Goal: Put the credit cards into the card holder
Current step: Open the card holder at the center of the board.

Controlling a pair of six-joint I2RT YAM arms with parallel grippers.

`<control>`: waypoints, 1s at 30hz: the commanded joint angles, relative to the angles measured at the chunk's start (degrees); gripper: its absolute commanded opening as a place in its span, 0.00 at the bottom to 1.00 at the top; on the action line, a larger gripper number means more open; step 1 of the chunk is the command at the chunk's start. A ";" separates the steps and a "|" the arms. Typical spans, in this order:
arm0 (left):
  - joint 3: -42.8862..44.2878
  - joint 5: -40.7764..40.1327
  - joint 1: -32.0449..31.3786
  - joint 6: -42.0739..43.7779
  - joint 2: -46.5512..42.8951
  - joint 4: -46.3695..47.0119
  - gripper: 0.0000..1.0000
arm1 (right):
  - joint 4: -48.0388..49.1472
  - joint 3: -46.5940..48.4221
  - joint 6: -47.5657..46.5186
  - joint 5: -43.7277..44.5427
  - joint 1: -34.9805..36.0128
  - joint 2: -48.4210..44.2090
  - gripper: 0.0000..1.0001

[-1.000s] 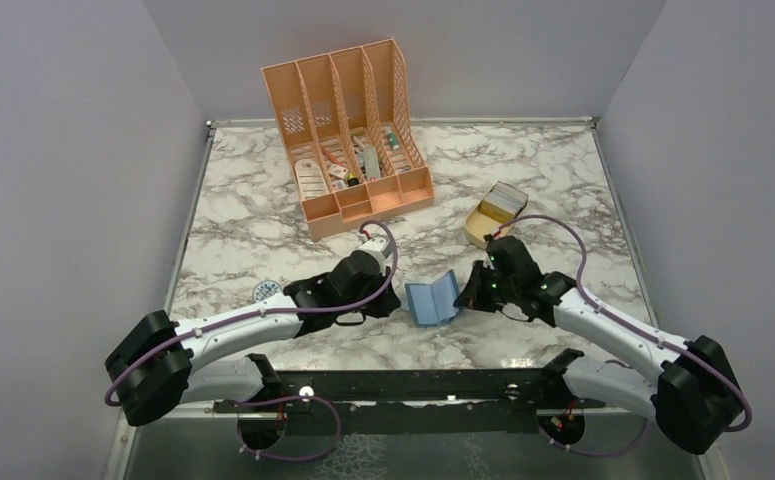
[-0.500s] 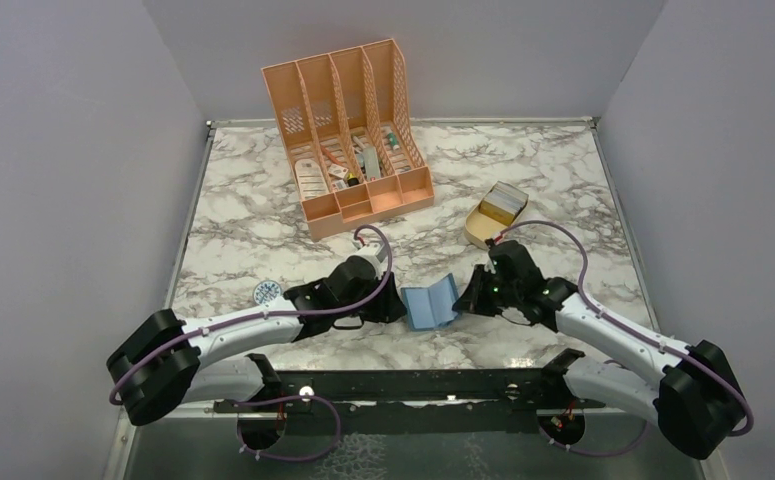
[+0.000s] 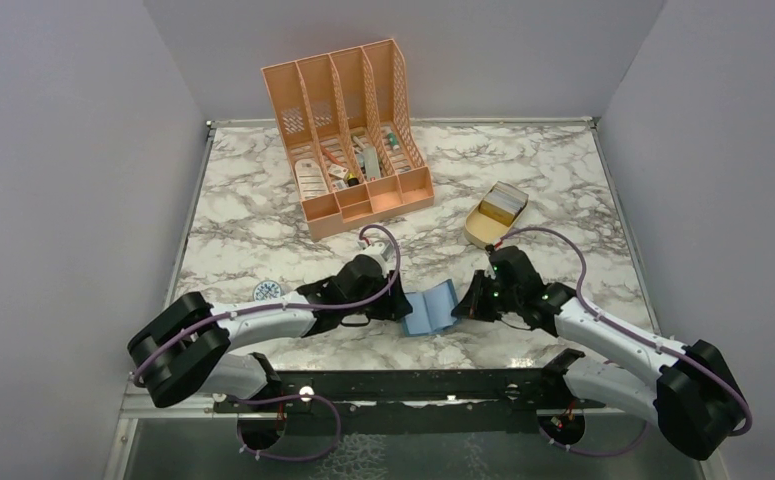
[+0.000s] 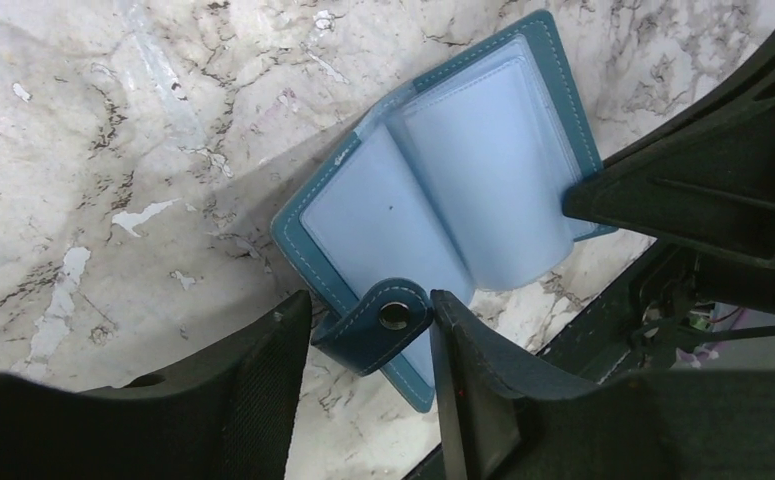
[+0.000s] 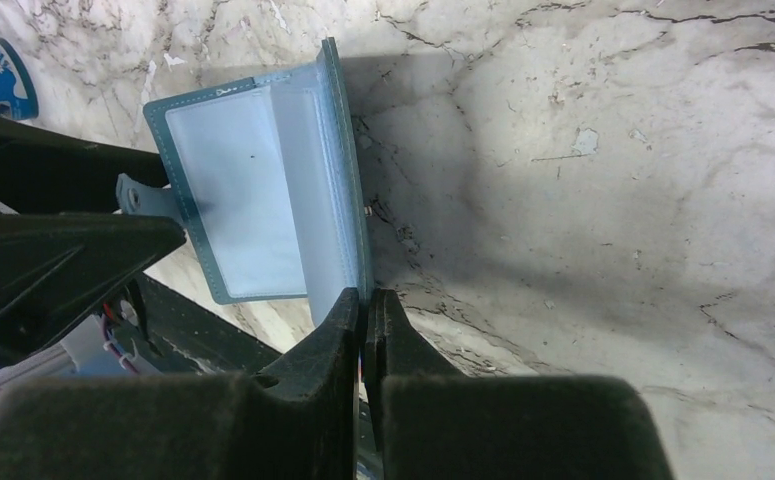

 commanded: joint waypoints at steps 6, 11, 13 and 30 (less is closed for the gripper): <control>1.84 1.82 0.79 1.02 4.36 3.38 0.30 | -3.11 1.22 -0.17 3.22 0.26 -0.34 0.10; 1.78 2.35 0.95 0.91 4.37 4.15 0.17 | -8.36 4.14 -0.66 6.46 0.30 -1.35 0.20; 2.03 3.40 0.96 1.11 4.25 4.51 0.12 | -10.20 5.69 -0.94 7.16 0.30 -2.26 0.24; 1.24 5.09 1.00 -0.14 -2.49 3.93 0.00 | -3.36 12.41 -0.23 -5.64 0.67 -4.18 0.36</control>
